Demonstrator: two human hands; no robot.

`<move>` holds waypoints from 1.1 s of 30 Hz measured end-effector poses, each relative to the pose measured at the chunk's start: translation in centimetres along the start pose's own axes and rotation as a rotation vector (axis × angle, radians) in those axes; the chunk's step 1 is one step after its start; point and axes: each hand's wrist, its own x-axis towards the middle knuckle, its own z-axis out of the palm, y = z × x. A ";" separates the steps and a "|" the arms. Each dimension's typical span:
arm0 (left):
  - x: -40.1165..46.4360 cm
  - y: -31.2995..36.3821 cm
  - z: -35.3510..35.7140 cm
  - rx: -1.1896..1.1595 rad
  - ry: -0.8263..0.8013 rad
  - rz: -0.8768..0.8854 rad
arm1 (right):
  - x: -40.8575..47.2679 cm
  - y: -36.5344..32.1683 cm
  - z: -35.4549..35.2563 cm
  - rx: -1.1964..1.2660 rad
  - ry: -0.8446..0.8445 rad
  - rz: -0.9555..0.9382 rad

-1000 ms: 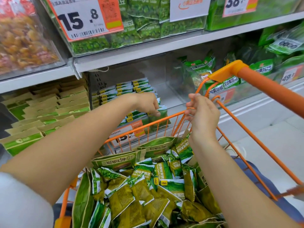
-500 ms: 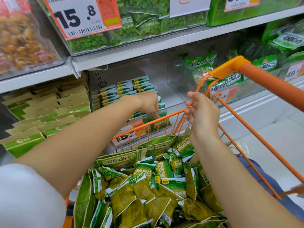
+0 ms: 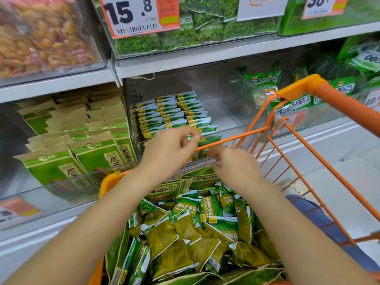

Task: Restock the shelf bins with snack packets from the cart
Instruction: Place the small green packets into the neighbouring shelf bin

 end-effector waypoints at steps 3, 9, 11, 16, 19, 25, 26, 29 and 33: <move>-3.2 -1.4 0.2 0.022 -0.060 -0.046 | -0.2 0.4 1.4 -0.168 -0.130 -0.078; -3.6 -3.1 -0.3 -0.225 -0.020 -0.065 | -0.1 0.0 3.0 -0.376 -0.196 -0.171; -3.8 -3.0 -0.5 -0.225 0.010 -0.015 | 0.5 0.0 2.0 -0.380 -0.163 -0.208; -4.4 -3.0 -2.5 -0.374 0.236 -0.014 | -0.6 1.4 -3.6 0.233 -0.088 -0.115; -5.1 -2.5 -4.5 -0.521 0.177 -0.145 | -2.1 -0.6 -5.7 0.768 -0.129 -0.128; -9.8 -2.7 -7.7 -0.908 0.039 -0.420 | -3.3 -9.2 -4.4 1.166 -0.349 -0.153; -11.0 -3.1 -8.1 -0.911 0.069 -0.444 | -3.3 -10.7 -4.0 1.200 -0.385 -0.149; -14.5 -4.9 -10.3 -0.961 0.200 -0.526 | -3.2 -14.5 -2.6 1.153 -0.402 -0.233; -18.3 -8.2 -14.5 -0.950 0.348 -0.635 | -2.2 -17.7 -0.8 1.068 -0.233 -0.307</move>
